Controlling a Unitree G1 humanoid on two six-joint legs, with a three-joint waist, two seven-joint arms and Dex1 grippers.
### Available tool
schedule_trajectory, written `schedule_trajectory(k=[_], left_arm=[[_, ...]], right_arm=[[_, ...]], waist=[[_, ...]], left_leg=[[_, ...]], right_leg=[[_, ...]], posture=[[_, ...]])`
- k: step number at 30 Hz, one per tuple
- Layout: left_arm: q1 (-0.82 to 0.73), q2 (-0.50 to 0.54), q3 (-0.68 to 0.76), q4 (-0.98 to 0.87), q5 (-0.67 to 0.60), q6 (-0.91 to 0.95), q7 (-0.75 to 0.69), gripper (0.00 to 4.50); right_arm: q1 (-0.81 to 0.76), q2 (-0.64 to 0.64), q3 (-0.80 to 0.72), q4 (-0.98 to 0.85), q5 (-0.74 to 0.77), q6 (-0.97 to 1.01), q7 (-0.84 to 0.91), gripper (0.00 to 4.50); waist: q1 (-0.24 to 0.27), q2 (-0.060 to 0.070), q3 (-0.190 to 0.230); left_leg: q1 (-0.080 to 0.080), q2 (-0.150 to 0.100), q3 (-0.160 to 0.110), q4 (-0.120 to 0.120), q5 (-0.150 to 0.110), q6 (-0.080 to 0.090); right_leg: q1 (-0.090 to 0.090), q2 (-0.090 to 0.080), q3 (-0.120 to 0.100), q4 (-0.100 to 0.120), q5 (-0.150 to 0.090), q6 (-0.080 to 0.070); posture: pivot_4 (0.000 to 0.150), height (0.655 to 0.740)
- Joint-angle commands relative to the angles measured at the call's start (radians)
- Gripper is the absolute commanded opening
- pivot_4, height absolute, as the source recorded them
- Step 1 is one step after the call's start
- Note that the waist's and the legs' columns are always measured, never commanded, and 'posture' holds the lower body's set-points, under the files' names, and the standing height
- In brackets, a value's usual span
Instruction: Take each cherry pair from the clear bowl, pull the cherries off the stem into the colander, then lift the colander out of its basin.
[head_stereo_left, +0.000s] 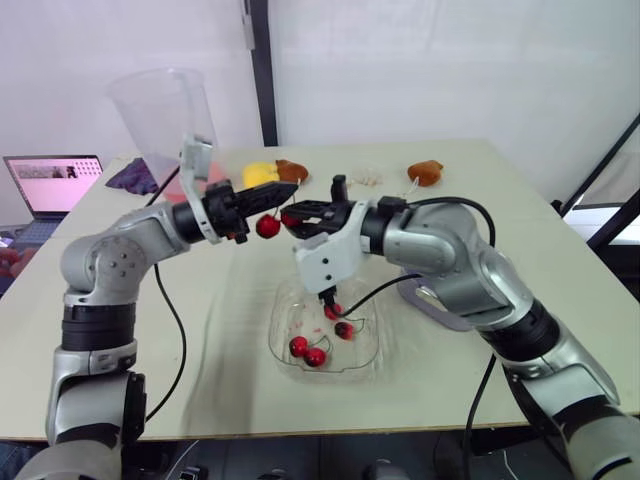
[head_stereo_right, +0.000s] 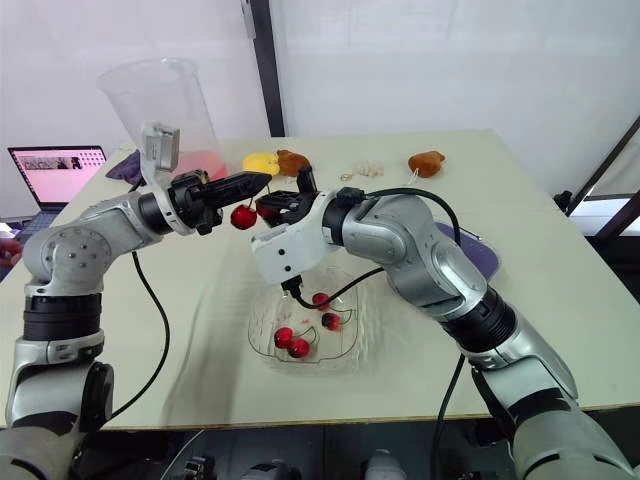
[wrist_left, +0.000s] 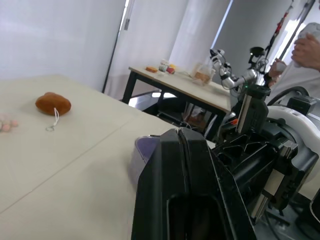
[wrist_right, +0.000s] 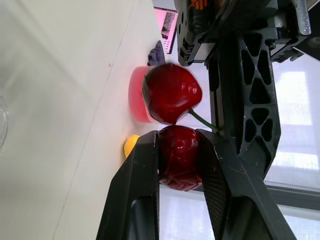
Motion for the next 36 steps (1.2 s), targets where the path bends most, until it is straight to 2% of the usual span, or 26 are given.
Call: schedule_trajectory(k=[1,3,6,11,16,21,22,25,27,36], left_arm=[[-0.034,0.007,0.031,-0.013,-0.01,-0.015,-0.008,0.03],[-0.034,0.006,0.027,-0.014,-0.009,-0.015,-0.012,0.03],[-0.031,0.004,0.023,-0.017,-0.007,-0.016,-0.013,0.0],[-0.031,0.002,0.018,-0.015,0.016,-0.052,-0.024,0.0],[-0.038,-0.003,0.014,0.004,0.035,-0.103,-0.07,0.0],[-0.05,-0.004,0.001,0.02,0.029,-0.115,-0.156,0.0],[-0.051,-0.005,-0.001,0.018,0.028,-0.115,-0.167,0.0],[-0.053,-0.021,0.0,-0.001,0.004,-0.122,-0.229,0.0],[-0.053,-0.029,-0.018,-0.009,0.01,-0.125,-0.263,0.0],[-0.071,-0.059,-0.03,-0.029,-0.008,-0.092,-0.267,0.0]], right_arm=[[0.0,0.007,-0.038,-0.036,0.013,0.0,0.019,0.99],[0.009,0.007,-0.043,-0.042,0.03,0.015,0.039,0.99],[0.025,0.015,-0.058,-0.059,0.064,0.077,0.079,2.05],[0.058,-0.025,-0.122,-0.096,0.107,0.094,0.098,4.44],[0.157,-0.017,-0.274,-0.188,0.285,0.266,0.118,4.48],[0.214,0.126,-0.553,-0.314,0.63,0.827,0.084,4.48],[0.202,0.128,-0.59,-0.315,0.673,0.909,0.081,4.48],[0.095,0.17,-0.801,-0.243,0.943,1.257,0.13,4.48],[0.09,0.192,-0.828,-0.223,0.999,1.29,0.095,4.48],[0.096,0.27,-0.699,-0.17,1.118,1.252,-0.04,4.48]], waist=[[0.0,0.0,0.0],[0.0,0.0,0.0],[0.0,0.0,0.0],[0.001,0.0,0.0],[0.004,0.0,0.0],[0.001,0.0,0.0],[0.001,0.0,0.0],[0.004,0.0,0.0],[0.003,0.0,0.0],[-0.001,0.0,0.0]], left_leg=[[0.0,0.0,0.0,0.0,0.0,0.0],[0.0,0.0,0.0,0.0,0.0,0.0],[0.0,0.0,0.0,0.0,0.0,0.0],[0.0,0.0,0.0,0.0,0.0,0.0],[0.0,0.0,0.0,0.0,0.0,0.0],[0.0,0.0,-0.001,0.0,0.0,0.0],[0.0,0.0,-0.001,0.0,0.0,0.0],[0.0,0.0,-0.001,0.001,0.0,0.0],[0.0,0.0,-0.001,0.0,0.0,0.0],[0.0,0.0,-0.001,0.0,0.0,0.0]], right_leg=[[0.0,0.0,0.0,0.0,0.0,0.0],[0.0,0.0,0.0,0.0,0.0,0.0],[0.0,0.0,0.0,0.0,0.0,0.0],[0.0,0.0,0.0,0.0,0.0,0.0],[0.001,0.0,0.0,0.0,0.0,0.0],[0.001,0.0,0.0,0.0,0.0,0.0],[0.001,0.0,0.0,0.0,0.0,0.0],[0.001,-0.001,0.0,0.0,0.0,0.0],[0.001,-0.001,0.0,0.0,0.0,0.0],[0.001,-0.001,0.001,0.001,0.0,0.0]], posture=[[0.15,0.74],[0.15,0.74],[0.15,0.74],[0.15,0.74],[0.15,0.74],[0.15,0.74],[0.15,0.74],[0.15,0.74],[0.15,0.74],[0.15,0.74]])
